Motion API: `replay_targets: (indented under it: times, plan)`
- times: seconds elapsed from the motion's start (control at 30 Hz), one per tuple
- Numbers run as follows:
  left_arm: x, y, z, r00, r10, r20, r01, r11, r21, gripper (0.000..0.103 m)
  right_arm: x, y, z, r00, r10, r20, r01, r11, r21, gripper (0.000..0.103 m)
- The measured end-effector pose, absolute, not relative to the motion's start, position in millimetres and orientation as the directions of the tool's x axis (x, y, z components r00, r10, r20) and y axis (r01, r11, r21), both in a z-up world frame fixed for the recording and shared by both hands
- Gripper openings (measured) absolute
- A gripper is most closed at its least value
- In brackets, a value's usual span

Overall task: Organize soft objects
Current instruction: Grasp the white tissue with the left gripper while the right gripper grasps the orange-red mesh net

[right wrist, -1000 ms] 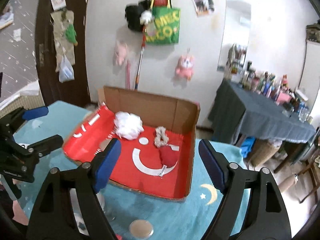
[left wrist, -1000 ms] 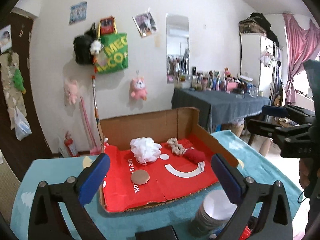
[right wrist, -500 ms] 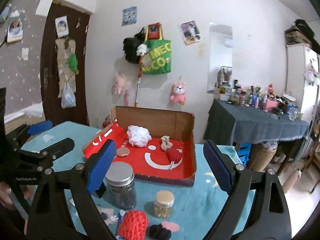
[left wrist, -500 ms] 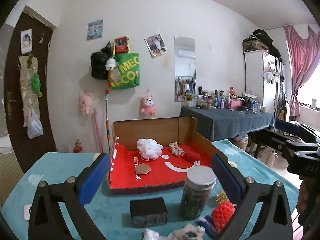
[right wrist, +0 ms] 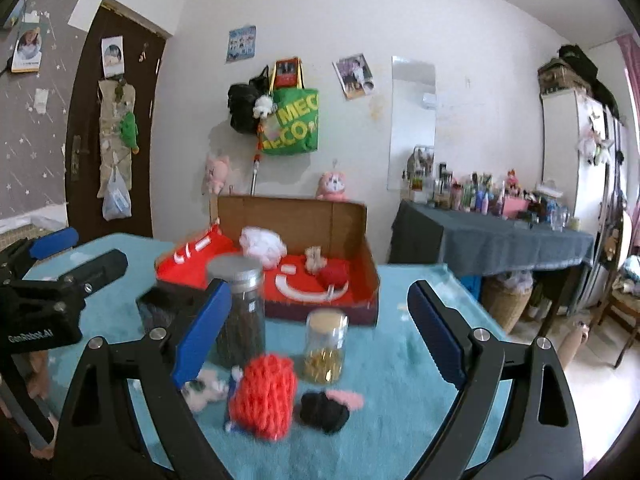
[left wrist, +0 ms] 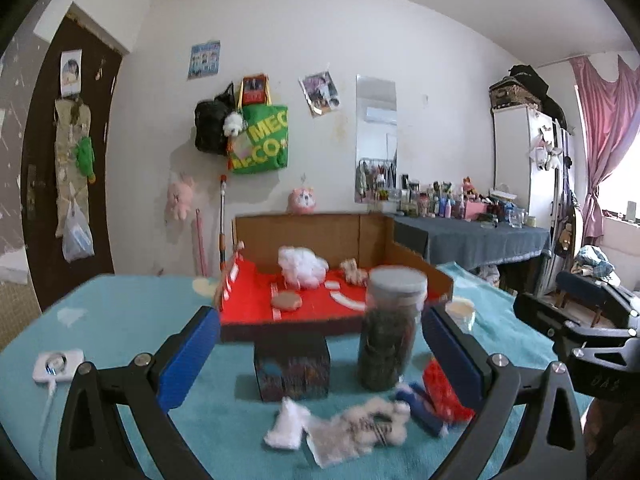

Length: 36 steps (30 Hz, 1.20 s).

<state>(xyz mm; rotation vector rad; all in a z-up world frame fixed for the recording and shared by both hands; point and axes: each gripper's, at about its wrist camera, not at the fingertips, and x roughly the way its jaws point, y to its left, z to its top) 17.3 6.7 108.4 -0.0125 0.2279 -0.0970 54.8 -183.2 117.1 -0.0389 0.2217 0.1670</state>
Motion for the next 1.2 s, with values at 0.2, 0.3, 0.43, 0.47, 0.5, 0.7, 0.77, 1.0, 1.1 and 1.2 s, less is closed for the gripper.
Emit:
replay_targets:
  times: [0.2, 0.3, 0.43, 0.47, 0.5, 0.7, 0.77, 1.0, 1.1, 1.2]
  plan:
    - [17, 5, 80, 0.954, -0.080, -0.289, 0.082, 0.997, -0.006, 0.103, 52, -180, 81, 0.952, 0.125, -0.278, -0.133, 0.991, -0.009, 0.091]
    - [21, 4, 70, 0.940, -0.088, -0.330, 0.089, 0.996, -0.012, 0.103, 56, -178, 70, 0.944, 0.123, -0.307, -0.131, 0.991, -0.006, 0.091]
    - [26, 7, 60, 0.926, -0.079, -0.370, 0.080, 0.997, -0.014, 0.103, 58, -171, 63, 0.942, 0.105, -0.319, -0.129, 0.990, -0.055, 0.091]
    - [28, 8, 59, 0.923, -0.077, -0.378, 0.077, 0.997, -0.016, 0.103, 59, -170, 61, 0.939, 0.113, -0.326, -0.137, 0.989, -0.053, 0.091]
    - [29, 10, 57, 0.920, -0.076, -0.384, 0.075, 0.997, -0.018, 0.103, 60, -168, 59, 0.936, 0.117, -0.331, -0.142, 0.989, -0.052, 0.091]
    - [36, 17, 50, 0.898, -0.057, -0.436, 0.061, 0.998, -0.005, 0.103, 69, -166, 52, 0.918, 0.131, -0.375, -0.155, 0.987, -0.033, 0.091]
    - [40, 21, 49, 0.882, -0.049, -0.469, 0.058, 0.998, 0.005, 0.103, 73, -167, 50, 0.912, 0.134, -0.388, -0.155, 0.988, -0.023, 0.091]
    - [57, 40, 51, 0.820, -0.050, -0.570, 0.076, 0.997, 0.022, 0.103, 80, -163, 47, 0.900, 0.139, -0.413, -0.161, 0.987, -0.019, 0.091]
    - [61, 49, 50, 0.809, -0.032, -0.587, 0.064, 0.997, 0.035, 0.101, 86, -161, 44, 0.890, 0.146, -0.433, -0.168, 0.986, -0.013, 0.091]
    - [65, 57, 49, 0.800, -0.016, -0.600, 0.057, 0.997, 0.051, 0.100, 89, -162, 44, 0.884, 0.148, -0.444, -0.169, 0.986, -0.007, 0.091]
